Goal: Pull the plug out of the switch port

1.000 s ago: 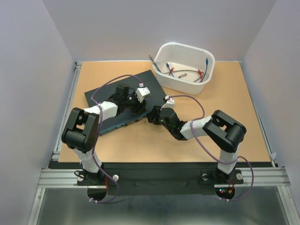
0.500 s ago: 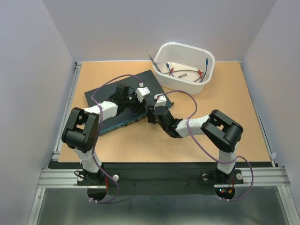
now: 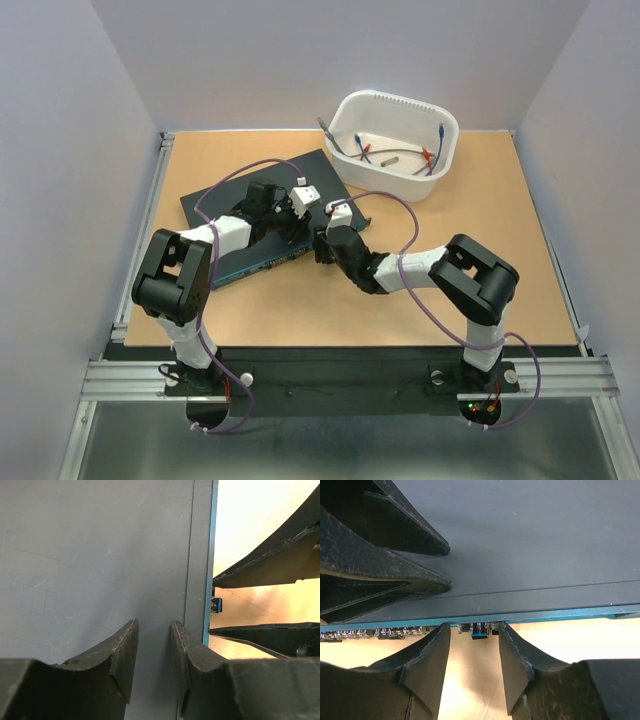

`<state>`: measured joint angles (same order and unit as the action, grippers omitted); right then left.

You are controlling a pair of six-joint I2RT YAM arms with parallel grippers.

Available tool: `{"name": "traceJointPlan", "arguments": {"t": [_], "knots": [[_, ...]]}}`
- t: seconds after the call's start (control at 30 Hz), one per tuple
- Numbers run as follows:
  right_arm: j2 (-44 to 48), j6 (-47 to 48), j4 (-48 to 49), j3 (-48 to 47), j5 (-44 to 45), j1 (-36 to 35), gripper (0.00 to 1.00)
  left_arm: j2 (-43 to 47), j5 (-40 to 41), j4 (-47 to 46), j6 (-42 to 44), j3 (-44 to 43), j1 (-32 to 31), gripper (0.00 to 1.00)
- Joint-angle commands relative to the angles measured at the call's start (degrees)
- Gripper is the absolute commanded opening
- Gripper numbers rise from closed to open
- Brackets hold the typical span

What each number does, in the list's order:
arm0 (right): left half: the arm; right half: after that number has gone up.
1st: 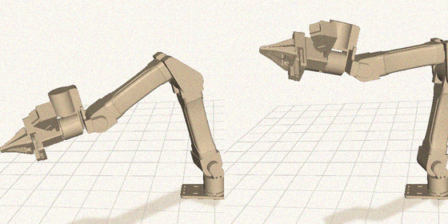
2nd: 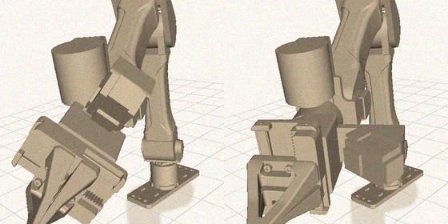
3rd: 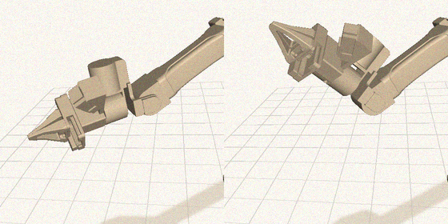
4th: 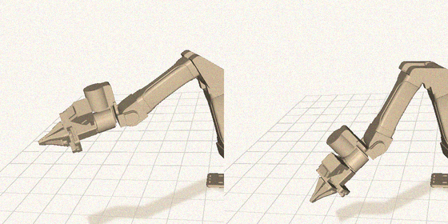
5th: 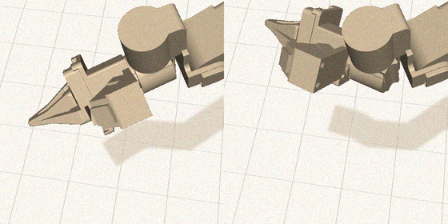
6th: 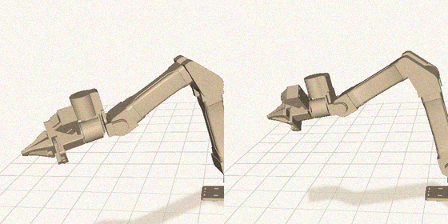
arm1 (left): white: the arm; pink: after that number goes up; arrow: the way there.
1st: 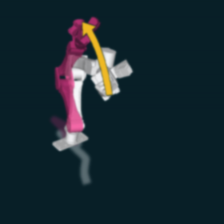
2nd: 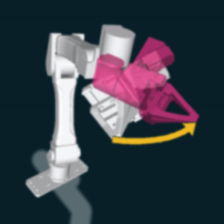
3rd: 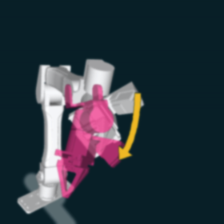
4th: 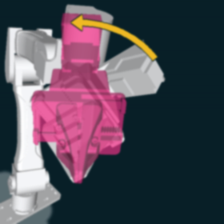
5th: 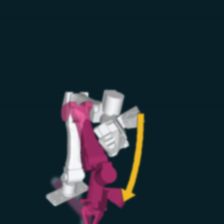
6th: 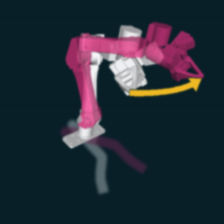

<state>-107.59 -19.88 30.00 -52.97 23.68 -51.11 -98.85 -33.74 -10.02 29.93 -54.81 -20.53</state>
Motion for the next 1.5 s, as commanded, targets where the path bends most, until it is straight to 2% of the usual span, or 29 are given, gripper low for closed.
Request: {"name": "traceJointPlan", "arguments": {"t": [0.0,0.33,0.7,1.4,1.47], "knots": [[0.5,2.9,0.2,0.9,-0.4,0.1,0.49,-2.9,9.7,4.3,3.4,0.3,1.9,0.41],[4.7,3.7,2.3,3.8,-1.8,0.1,0.5,-3.0,9.7,4.3,3.4,0.3,1.9,0.41],[-0.2,4.7,2.3,-1.0,-0.6,0.1,0.49,-3.0,9.7,4.6,3.5,0.1,1.9,0.42],[-1.7,6.8,2.1,-3.2,0.7,0.1,0.42,-3.2,9.4,4.7,3.6,0.0,1.9,0.42],[-2.2,7.3,2.1,-3.6,0.8,0.1,0.38,-3.2,9.5,4.7,3.6,0.1,1.9,0.42]]}}
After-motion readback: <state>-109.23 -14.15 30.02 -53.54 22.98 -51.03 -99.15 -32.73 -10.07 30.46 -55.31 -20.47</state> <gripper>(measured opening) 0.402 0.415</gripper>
